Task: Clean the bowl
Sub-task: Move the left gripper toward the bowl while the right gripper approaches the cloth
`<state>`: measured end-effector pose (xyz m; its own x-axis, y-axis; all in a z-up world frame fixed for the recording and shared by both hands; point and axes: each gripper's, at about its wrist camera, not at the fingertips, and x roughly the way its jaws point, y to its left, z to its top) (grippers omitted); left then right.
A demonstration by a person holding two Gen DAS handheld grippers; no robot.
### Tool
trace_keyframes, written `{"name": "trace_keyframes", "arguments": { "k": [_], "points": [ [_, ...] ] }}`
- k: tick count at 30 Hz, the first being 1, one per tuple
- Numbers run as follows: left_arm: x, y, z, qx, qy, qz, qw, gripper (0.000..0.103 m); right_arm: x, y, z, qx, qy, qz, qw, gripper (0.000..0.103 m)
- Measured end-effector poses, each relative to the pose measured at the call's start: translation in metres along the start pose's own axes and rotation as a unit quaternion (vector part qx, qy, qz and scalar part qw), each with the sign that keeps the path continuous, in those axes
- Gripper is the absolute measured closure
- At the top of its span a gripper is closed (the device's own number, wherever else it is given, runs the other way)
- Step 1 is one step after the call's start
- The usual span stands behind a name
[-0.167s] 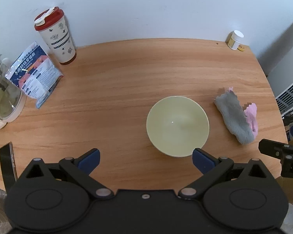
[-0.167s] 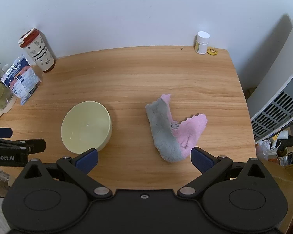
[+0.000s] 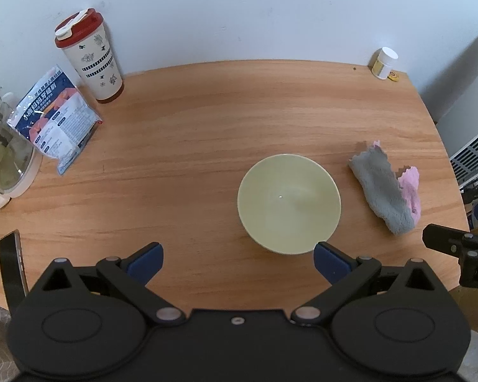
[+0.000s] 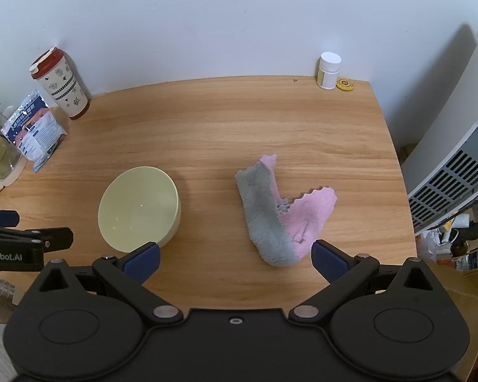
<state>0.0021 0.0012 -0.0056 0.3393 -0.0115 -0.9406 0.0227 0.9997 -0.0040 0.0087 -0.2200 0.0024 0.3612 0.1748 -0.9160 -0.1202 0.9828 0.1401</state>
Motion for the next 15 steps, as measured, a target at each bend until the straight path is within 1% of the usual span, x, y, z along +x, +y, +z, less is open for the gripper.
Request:
{"name": "trace_keyframes", "arguments": {
  "k": [9,12,15],
  "points": [
    [0.009,0.002,0.000,0.014,0.009,-0.004,0.9999,0.000,0.003,-0.002,0.002,-0.003,-0.001,-0.001,1.000,0.000],
    [-0.001,-0.003,0.001,-0.030,0.002,0.004,0.9995,0.000,0.003,-0.005,0.000,-0.002,-0.001,0.001,1.000,0.000],
    [-0.001,-0.001,0.002,-0.041,0.003,0.002,0.9991,0.000,0.007,-0.006,0.001,-0.005,0.001,0.004,1.000,0.000]
  ]
}}
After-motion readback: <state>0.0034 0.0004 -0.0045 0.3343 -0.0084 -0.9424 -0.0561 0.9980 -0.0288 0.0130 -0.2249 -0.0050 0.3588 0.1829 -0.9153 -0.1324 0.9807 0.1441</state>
